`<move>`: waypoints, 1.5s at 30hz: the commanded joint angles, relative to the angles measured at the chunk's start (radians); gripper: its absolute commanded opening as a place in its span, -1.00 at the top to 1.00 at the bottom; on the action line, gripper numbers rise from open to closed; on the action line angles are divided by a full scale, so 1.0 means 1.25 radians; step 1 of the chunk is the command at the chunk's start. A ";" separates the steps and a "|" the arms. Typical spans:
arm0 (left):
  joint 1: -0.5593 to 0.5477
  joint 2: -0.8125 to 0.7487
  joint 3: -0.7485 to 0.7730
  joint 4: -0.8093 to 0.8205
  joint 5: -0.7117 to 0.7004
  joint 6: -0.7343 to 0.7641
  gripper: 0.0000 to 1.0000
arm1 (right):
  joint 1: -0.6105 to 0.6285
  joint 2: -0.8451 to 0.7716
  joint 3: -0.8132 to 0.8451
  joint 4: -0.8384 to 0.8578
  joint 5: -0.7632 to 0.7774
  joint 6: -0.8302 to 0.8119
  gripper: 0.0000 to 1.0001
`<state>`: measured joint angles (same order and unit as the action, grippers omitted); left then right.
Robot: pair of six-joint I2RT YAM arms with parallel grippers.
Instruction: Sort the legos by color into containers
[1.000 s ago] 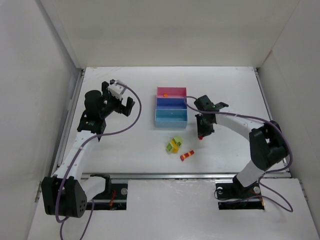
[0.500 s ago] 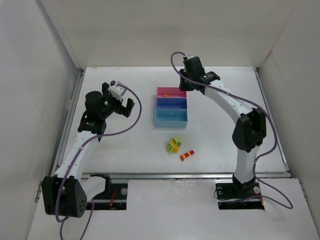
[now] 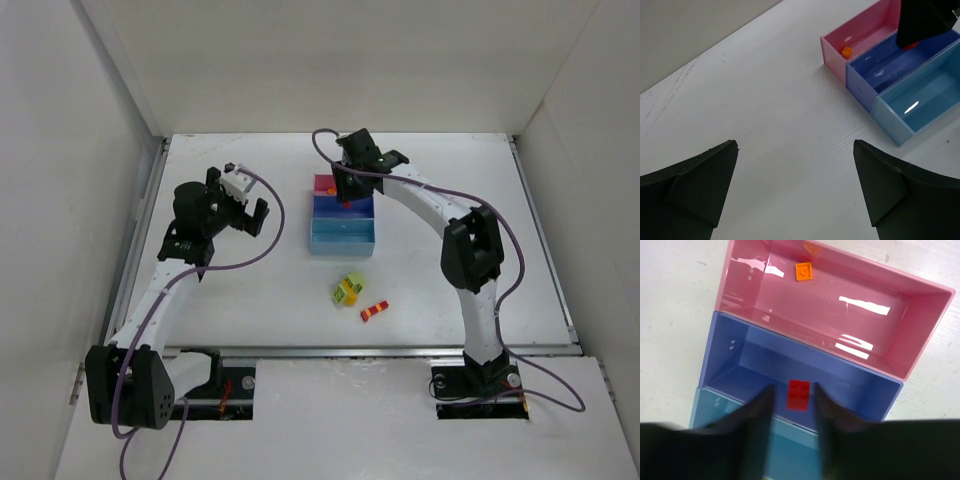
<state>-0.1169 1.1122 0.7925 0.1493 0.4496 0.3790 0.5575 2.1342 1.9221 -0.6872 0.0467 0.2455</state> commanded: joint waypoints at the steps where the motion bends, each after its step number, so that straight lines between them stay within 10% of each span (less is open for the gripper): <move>1: -0.002 -0.004 0.020 0.009 0.011 0.016 -1.00 | 0.003 -0.026 0.018 0.001 -0.027 -0.015 0.01; 10: -0.013 0.024 0.080 -0.085 0.011 0.103 -1.00 | -0.004 -0.079 0.027 -0.006 -0.042 -0.015 -0.33; 22: -0.343 0.237 0.442 -0.460 -0.114 0.280 -0.95 | -0.169 -0.473 -0.265 0.021 -0.044 0.107 -0.54; 28: -0.493 0.421 0.675 -0.571 0.038 0.201 -0.43 | -0.193 -0.639 -0.381 0.028 -0.009 0.152 -0.67; 45: -0.746 0.520 0.456 -0.430 0.001 0.102 -0.35 | -0.251 -0.761 -0.428 -0.088 0.067 0.194 -0.82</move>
<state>-1.0298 1.7676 1.4391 -0.4686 0.4721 0.5526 0.2459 1.2140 1.3724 -0.7864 0.0990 0.4793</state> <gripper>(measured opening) 0.691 0.909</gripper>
